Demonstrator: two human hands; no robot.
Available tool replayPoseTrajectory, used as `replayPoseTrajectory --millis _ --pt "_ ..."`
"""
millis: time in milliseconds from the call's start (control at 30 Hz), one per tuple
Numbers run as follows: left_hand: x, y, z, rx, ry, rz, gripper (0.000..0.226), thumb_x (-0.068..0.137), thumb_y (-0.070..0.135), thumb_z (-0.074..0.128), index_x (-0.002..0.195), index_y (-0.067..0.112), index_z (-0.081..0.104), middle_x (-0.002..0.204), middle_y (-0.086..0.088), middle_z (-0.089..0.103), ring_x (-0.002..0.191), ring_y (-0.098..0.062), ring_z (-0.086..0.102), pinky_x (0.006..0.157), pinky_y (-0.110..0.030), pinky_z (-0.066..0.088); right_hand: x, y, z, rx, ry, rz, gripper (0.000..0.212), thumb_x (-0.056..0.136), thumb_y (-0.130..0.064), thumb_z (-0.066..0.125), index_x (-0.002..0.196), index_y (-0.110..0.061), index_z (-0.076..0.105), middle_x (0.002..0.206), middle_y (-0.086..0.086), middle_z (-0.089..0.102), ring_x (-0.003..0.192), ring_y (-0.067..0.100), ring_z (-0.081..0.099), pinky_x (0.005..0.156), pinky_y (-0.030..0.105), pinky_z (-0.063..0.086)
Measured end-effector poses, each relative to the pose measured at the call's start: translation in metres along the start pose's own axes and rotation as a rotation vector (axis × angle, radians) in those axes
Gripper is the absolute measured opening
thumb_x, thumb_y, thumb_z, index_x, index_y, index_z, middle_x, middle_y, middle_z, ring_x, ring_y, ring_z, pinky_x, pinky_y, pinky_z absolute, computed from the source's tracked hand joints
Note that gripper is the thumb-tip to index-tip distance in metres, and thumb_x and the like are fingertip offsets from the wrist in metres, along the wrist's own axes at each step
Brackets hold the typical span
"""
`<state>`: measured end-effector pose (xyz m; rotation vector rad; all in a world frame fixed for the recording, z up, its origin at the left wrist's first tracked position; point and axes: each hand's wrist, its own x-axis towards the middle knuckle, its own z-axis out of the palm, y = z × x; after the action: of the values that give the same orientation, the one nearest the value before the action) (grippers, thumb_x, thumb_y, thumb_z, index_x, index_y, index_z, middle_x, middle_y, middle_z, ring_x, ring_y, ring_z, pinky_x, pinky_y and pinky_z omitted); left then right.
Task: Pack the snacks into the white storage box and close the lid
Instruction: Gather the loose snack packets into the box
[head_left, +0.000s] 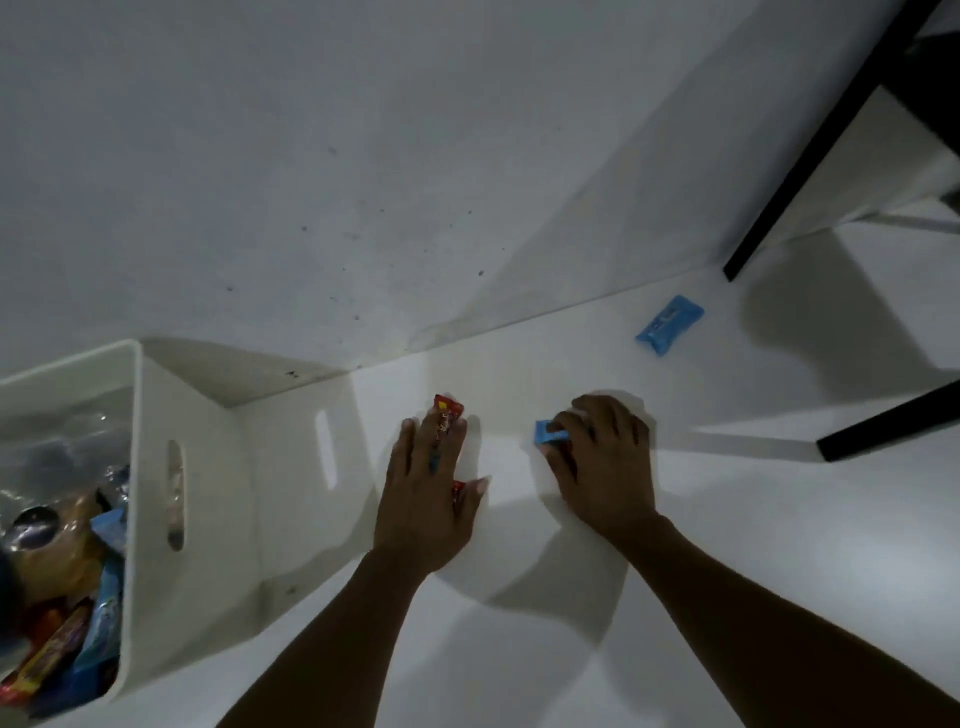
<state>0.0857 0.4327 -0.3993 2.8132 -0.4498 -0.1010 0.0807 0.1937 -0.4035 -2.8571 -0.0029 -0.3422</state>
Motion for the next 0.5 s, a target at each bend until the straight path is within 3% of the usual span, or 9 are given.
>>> replayPoseTrajectory --millis 133,267,333,400,500 --pt "0.049 0.04 0.013 -0.031 -0.019 0.041 0.068 0.097 0.054 0.035 0.157 0.027 0.015 0.166 -0.006 0.014 0.153 -0.034 0.008 0.123 -0.048 0.019 0.034 0.065 -0.013 -0.171 -0.011 0.033 0.039 0.085 -0.05 0.059 0.112 -0.022 0.062 0.153 0.012 0.038 0.145 0.038 0.026 0.111 0.064 0.02" --pt "0.079 0.061 0.022 0.034 0.013 0.097 0.061 0.098 0.049 0.032 0.155 0.026 0.026 0.162 -0.01 0.026 0.149 -0.037 0.02 0.121 -0.047 0.024 0.071 0.114 -0.014 -0.199 -0.09 0.006 0.045 0.085 -0.061 0.05 0.115 -0.03 0.06 0.161 0.008 0.024 0.15 0.039 0.011 0.108 0.074 0.004" --pt "0.083 0.064 0.022 0.033 0.033 0.063 0.058 0.096 0.044 0.038 0.151 0.025 0.036 0.155 -0.01 0.039 0.14 -0.037 0.034 0.114 -0.046 0.037 0.082 0.122 -0.011 -0.193 -0.133 -0.007 0.048 0.085 -0.062 0.046 0.118 -0.029 0.057 0.157 0.007 0.035 0.148 0.037 0.02 0.108 0.074 0.017" --pt "0.082 0.065 0.021 0.086 0.079 0.069 0.052 0.092 0.035 0.048 0.143 0.025 0.049 0.139 -0.008 0.055 0.115 -0.034 0.052 0.09 -0.042 0.051 0.082 0.114 -0.013 -0.195 -0.085 -0.008 0.044 0.085 -0.055 0.055 0.114 -0.023 0.06 0.139 0.007 0.055 0.137 0.036 0.039 0.102 0.061 0.037" --pt "0.07 0.069 0.017 0.118 0.082 0.063 0.047 0.085 0.024 0.062 0.132 0.027 0.06 0.114 -0.008 0.064 0.086 -0.031 0.056 0.058 -0.034 0.05 0.063 0.093 -0.011 -0.219 -0.009 0.039 0.035 0.085 -0.046 0.061 0.105 -0.017 0.065 0.109 0.006 0.068 0.108 0.037 0.055 0.081 0.044 0.049"
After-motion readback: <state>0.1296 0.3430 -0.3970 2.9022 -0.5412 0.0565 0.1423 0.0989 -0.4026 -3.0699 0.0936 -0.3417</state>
